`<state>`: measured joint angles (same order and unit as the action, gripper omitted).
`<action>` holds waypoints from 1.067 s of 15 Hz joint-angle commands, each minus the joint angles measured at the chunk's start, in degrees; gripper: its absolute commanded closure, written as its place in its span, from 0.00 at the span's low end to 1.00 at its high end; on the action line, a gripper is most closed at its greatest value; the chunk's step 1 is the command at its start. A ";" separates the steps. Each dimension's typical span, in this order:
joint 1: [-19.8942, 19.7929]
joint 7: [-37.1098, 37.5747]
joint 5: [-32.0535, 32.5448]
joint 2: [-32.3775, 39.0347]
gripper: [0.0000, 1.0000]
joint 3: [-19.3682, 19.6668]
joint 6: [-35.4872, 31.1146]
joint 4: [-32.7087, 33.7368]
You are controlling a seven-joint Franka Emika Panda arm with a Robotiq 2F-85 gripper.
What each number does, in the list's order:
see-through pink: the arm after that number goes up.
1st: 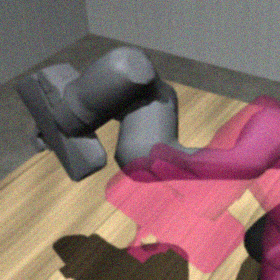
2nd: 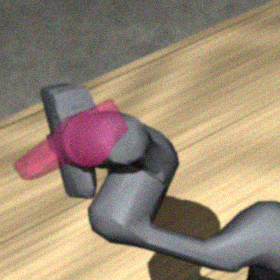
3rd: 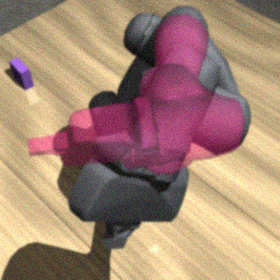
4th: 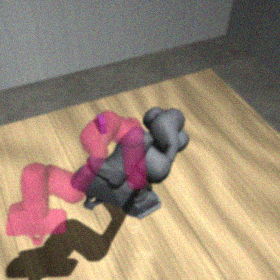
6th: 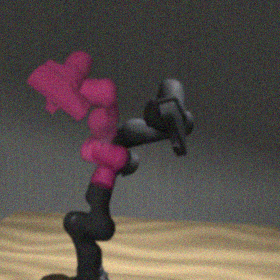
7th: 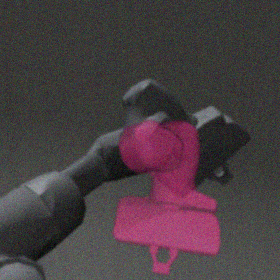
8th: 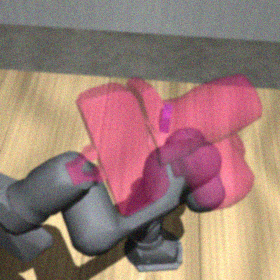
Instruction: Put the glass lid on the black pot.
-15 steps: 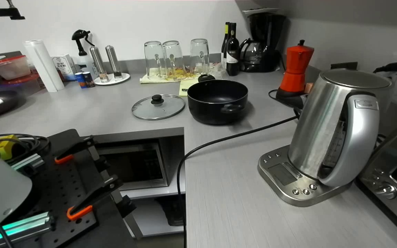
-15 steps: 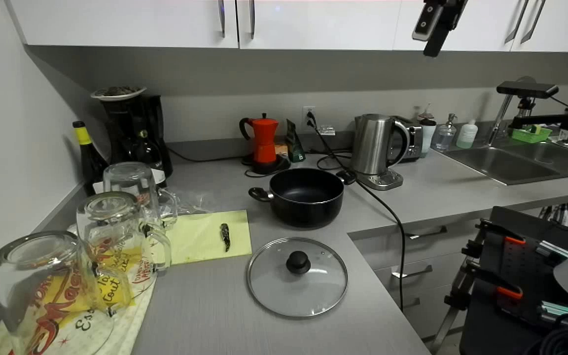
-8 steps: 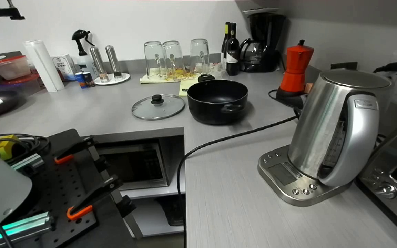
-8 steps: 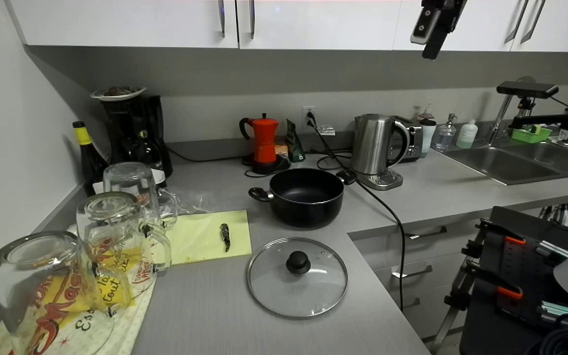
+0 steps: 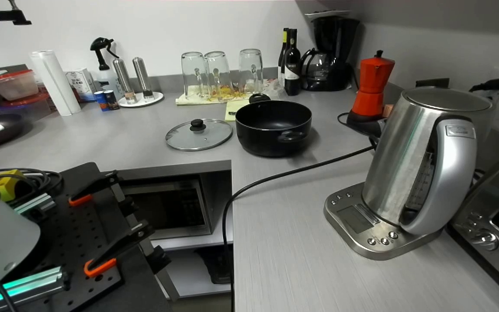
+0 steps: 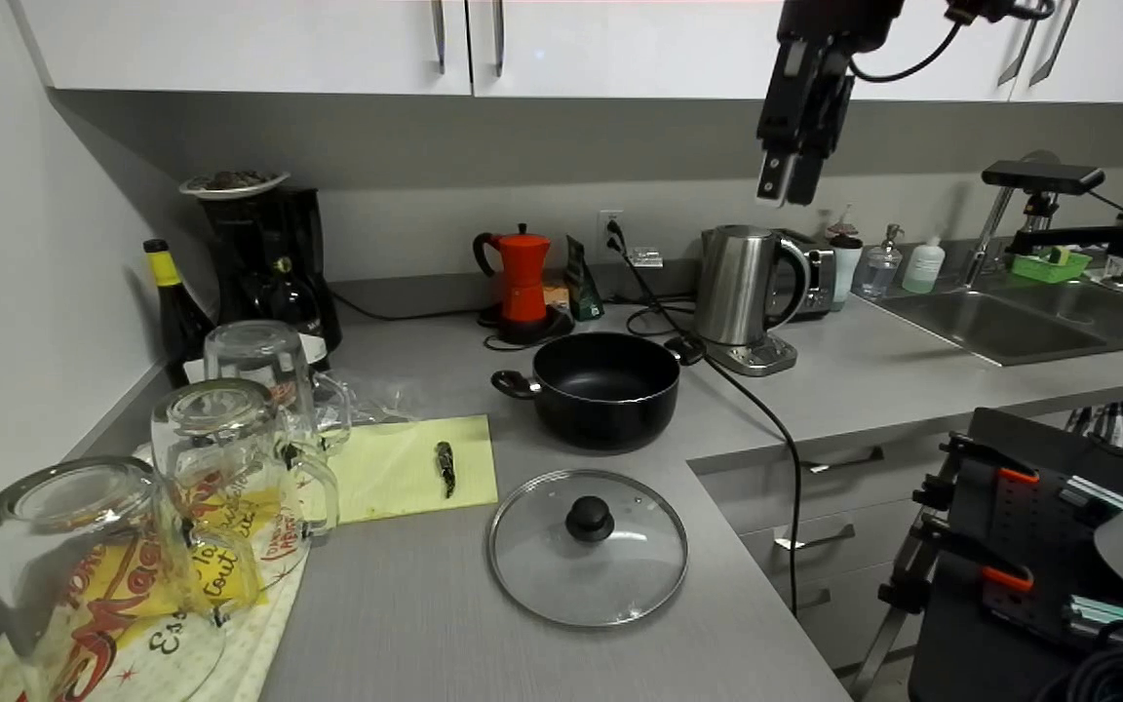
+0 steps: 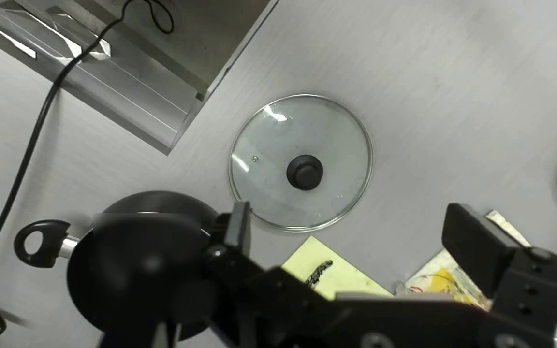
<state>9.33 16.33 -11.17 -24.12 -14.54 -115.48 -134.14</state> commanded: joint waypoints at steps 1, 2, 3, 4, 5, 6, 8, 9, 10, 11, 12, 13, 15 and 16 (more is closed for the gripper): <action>-0.73 0.98 4.24 10.11 0.00 -1.02 -1.29 4.51; -0.73 1.24 5.61 12.66 0.00 -1.04 -2.18 5.23; -0.51 1.19 6.68 14.86 0.00 -0.89 -2.65 5.98; -0.37 1.51 8.15 17.23 0.00 -0.87 -3.64 6.59; -0.13 1.73 9.59 19.40 0.00 -0.81 -4.19 7.32; 0.13 1.96 11.25 21.61 0.00 -0.71 -4.96 7.97; 0.76 2.45 14.31 25.82 0.00 -0.33 -6.11 9.36; 1.14 2.74 15.83 27.90 0.00 -0.11 -6.74 10.04; 1.56 2.80 17.18 30.26 0.00 0.12 -7.33 10.79; 2.02 2.87 18.40 31.96 0.00 0.36 -7.69 11.48; 2.61 2.83 19.69 34.17 0.00 0.57 -8.21 12.24; 3.15 2.44 20.54 35.86 0.00 0.82 -8.38 13.05; 4.40 1.70 22.15 39.52 0.00 1.35 -8.80 14.81; 5.03 1.20 22.68 41.32 0.00 1.59 -8.94 15.81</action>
<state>11.93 17.53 8.85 11.63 -14.31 -124.24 -122.62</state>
